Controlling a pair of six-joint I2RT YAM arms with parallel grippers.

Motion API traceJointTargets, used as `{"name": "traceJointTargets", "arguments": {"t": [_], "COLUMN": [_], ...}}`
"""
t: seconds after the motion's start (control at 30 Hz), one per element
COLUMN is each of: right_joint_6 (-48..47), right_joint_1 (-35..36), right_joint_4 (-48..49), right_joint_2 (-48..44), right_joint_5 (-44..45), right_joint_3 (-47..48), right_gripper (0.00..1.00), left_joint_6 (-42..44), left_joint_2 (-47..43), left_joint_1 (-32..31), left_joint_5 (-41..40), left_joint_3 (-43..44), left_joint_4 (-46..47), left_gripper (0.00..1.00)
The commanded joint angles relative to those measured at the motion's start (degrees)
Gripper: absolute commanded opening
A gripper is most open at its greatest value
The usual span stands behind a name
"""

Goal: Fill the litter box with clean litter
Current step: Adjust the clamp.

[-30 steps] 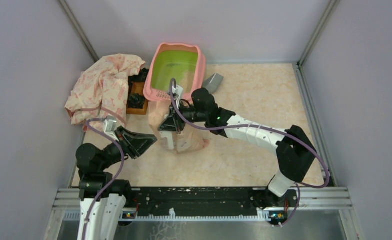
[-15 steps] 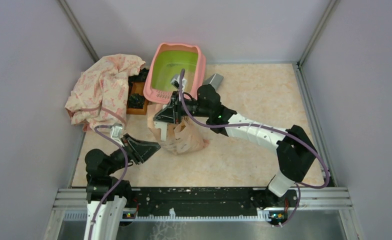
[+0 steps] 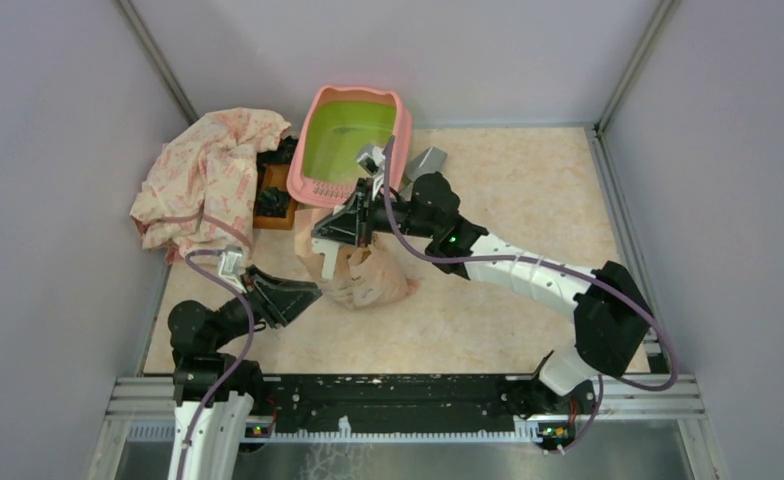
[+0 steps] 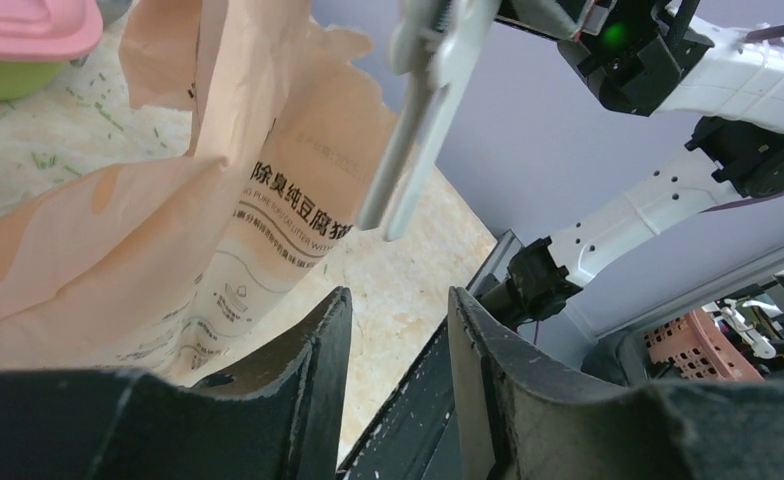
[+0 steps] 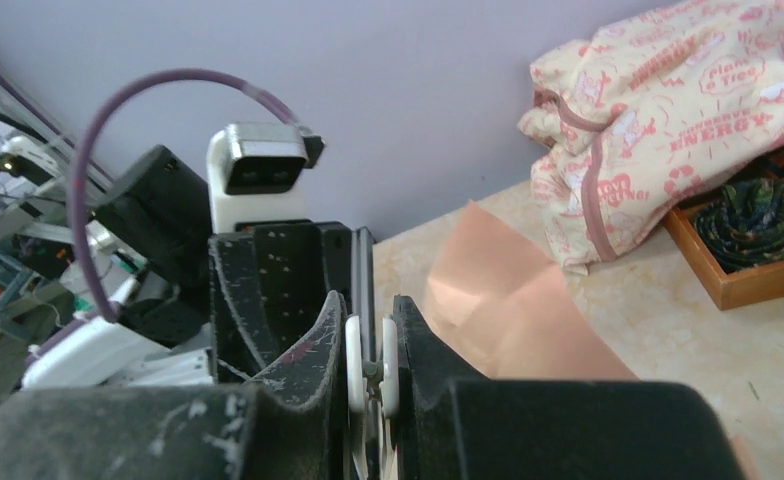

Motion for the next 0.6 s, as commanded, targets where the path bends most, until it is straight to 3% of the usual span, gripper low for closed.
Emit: {"name": "traceJointTargets", "arguments": {"t": [0.0,0.2,0.57], "right_joint_6": [4.24,10.81,18.22], "right_joint_1": [-0.44,-0.16,3.27], "right_joint_4": [9.9,19.43,35.74], "right_joint_2": [-6.74,-10.13,-9.53], "right_joint_5": [2.53,7.77,20.44], "right_joint_3": [-1.32,-6.25,-12.18], "right_gripper": [0.0,0.0,0.0], "left_joint_6": [-2.13,-5.89,-17.5], "left_joint_2": [0.38,3.3,12.87], "left_joint_1": [-0.36,-0.36,-0.36], "left_joint_5": [1.39,1.28,0.35], "left_joint_3": [0.7,1.77,3.57], "left_joint_4": [7.48,15.59,40.97], "left_gripper": [0.48,0.52,0.56]}}
